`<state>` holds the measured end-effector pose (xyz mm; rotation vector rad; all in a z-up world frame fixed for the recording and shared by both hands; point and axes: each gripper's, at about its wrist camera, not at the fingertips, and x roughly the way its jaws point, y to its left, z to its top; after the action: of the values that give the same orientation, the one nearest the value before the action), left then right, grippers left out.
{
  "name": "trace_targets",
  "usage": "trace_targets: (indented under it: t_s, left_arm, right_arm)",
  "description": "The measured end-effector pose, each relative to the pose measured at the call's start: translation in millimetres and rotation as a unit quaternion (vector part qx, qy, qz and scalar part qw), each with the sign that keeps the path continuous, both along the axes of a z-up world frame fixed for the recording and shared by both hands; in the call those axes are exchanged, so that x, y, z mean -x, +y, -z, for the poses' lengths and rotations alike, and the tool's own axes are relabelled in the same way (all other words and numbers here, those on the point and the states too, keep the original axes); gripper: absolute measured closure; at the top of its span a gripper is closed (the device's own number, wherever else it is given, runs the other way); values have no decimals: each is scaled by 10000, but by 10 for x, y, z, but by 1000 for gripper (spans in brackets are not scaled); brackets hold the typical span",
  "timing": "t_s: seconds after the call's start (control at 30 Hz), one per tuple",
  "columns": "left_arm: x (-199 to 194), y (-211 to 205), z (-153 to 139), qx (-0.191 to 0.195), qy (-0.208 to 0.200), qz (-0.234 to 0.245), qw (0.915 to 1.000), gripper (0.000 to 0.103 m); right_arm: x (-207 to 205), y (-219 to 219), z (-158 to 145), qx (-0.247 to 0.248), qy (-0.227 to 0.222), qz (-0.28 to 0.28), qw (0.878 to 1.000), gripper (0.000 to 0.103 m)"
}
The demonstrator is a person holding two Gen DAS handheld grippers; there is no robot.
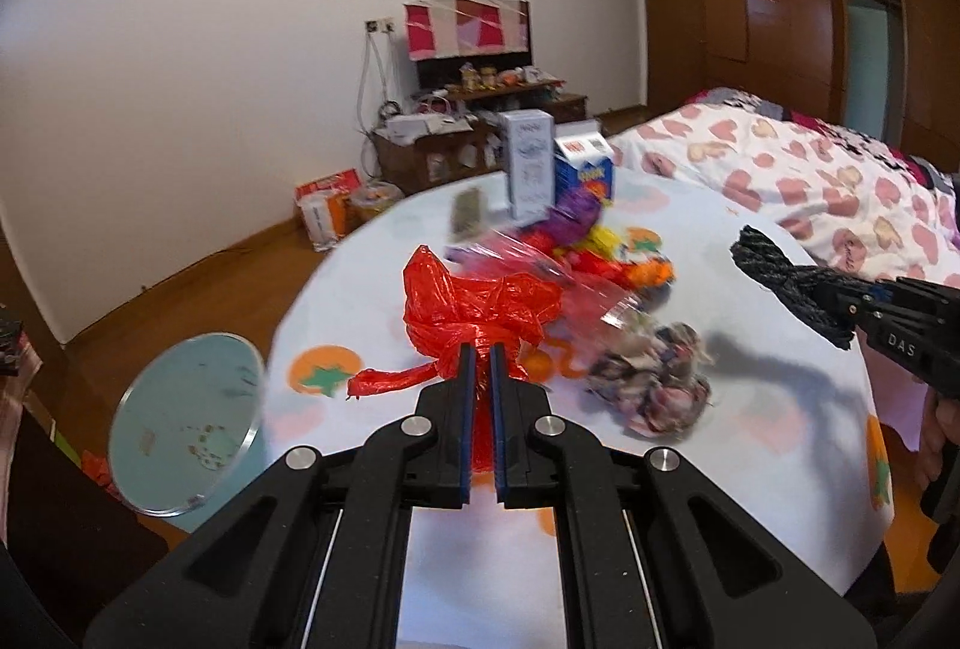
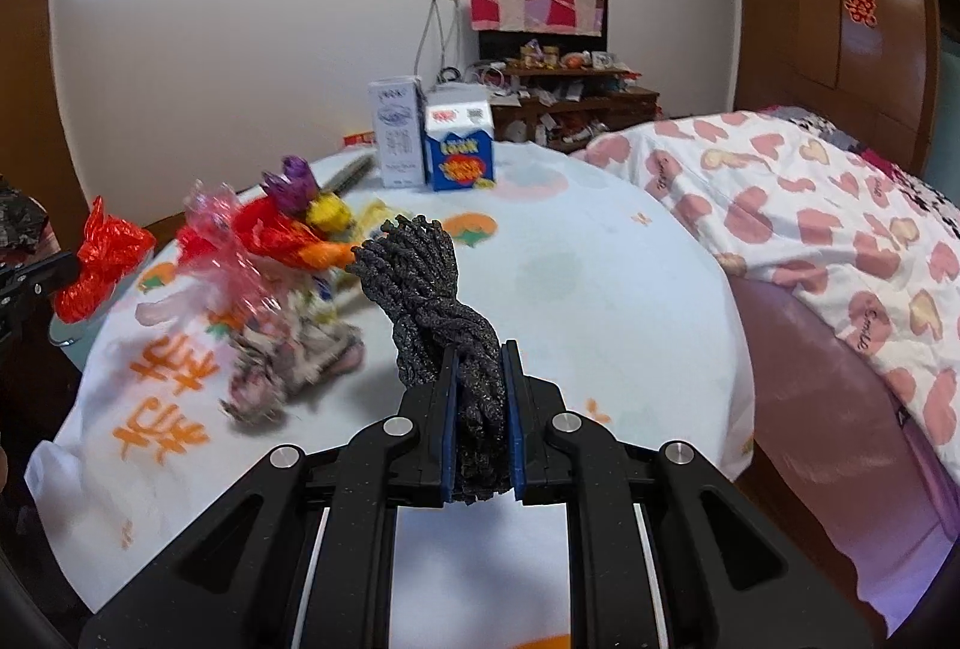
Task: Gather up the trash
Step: 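Carry red bag with left gripper over bin while right gripper brings rope alongside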
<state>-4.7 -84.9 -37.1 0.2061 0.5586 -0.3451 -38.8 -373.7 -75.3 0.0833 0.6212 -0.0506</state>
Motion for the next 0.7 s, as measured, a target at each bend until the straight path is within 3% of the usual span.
trace_targets:
  t_s: [0.23, 0.7]
  left_arm:
    - [-77, 317, -212, 35, -279, -365, 9989, 99]
    - [-453, 1011, -118, -19, -225, -1330, 9909, 99]
  right_arm:
    - [-197, 280, -242, 30, -224, -281, 9994, 89]
    - [-862, 1150, -594, 53, -471, -1008, 9938, 89]
